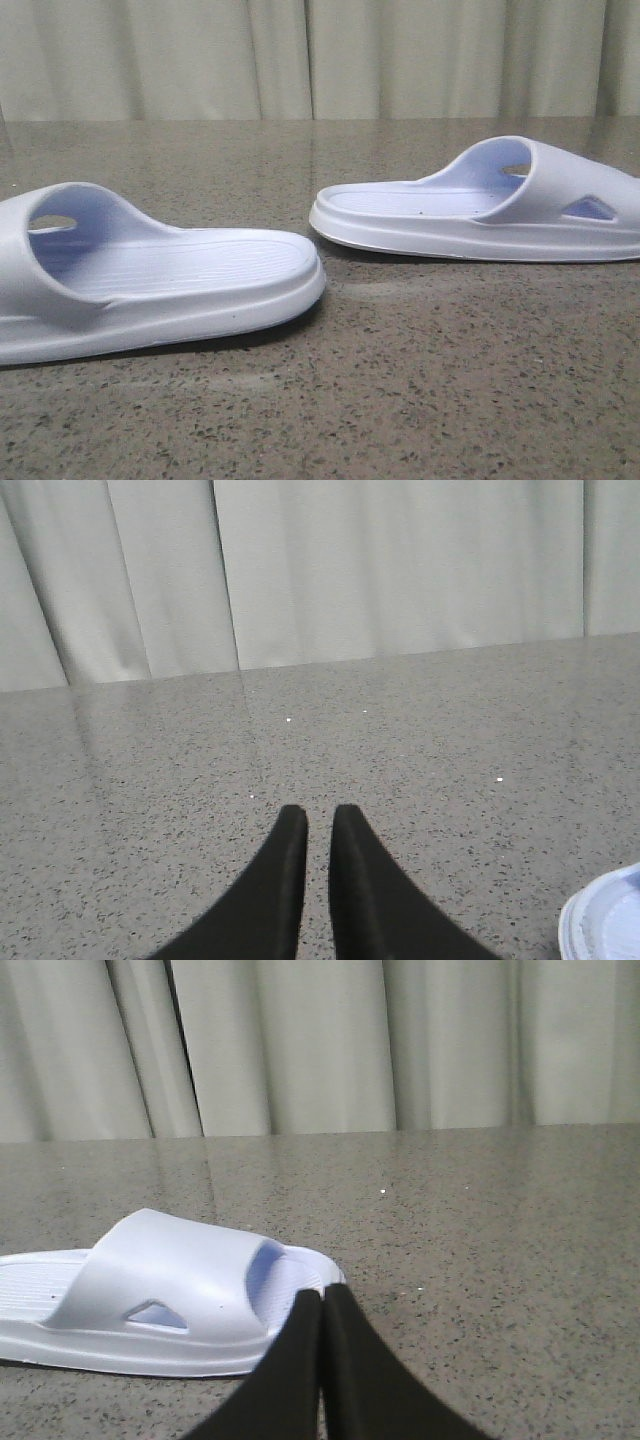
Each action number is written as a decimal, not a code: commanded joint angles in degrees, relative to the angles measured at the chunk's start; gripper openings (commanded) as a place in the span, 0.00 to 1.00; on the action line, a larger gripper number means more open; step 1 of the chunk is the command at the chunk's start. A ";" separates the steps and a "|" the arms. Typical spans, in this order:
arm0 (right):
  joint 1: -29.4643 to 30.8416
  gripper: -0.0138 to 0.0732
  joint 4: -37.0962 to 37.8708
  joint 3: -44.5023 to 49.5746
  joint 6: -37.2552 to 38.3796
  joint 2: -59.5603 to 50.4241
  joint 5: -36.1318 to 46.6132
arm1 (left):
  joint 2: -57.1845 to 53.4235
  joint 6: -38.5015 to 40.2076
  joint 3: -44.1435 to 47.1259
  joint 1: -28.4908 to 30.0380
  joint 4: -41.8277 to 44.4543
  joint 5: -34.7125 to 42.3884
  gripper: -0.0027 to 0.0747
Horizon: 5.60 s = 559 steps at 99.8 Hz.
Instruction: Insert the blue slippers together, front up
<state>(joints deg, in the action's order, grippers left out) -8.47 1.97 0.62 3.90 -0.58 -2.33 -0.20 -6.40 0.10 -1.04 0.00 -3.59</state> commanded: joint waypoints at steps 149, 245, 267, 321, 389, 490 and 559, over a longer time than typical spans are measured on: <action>-0.08 0.04 0.28 1.11 -0.19 -1.14 5.88 | -1.72 0.59 0.49 0.15 -0.60 5.67 0.06; -0.08 0.07 -4.27 -27.76 -0.18 22.06 -8.73 | 24.63 0.15 -33.17 0.15 -32.27 -26.74 0.05; -0.08 0.07 -9.55 -28.80 -0.18 31.84 -9.26 | 32.15 0.15 -36.07 0.15 -31.41 -30.68 0.06; -0.08 0.67 -12.38 -28.80 -0.18 37.05 -5.28 | 33.02 0.15 -36.07 0.15 -32.59 -28.96 0.70; -0.08 0.67 -12.38 -28.80 -0.18 37.05 -3.32 | 41.55 14.09 -27.76 0.15 -33.91 -26.27 0.69; -0.08 0.67 -12.38 -28.80 -0.18 37.05 -3.19 | 49.72 14.09 -26.95 0.15 -48.53 -35.76 0.69; -0.08 0.67 -12.38 -28.80 -0.18 37.05 -3.19 | 49.72 14.09 -26.95 0.15 -51.54 -35.59 0.34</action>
<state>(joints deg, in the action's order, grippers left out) -8.47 -10.34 -26.08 3.90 35.99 -10.14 49.54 7.33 -25.40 -1.04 -48.92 -40.07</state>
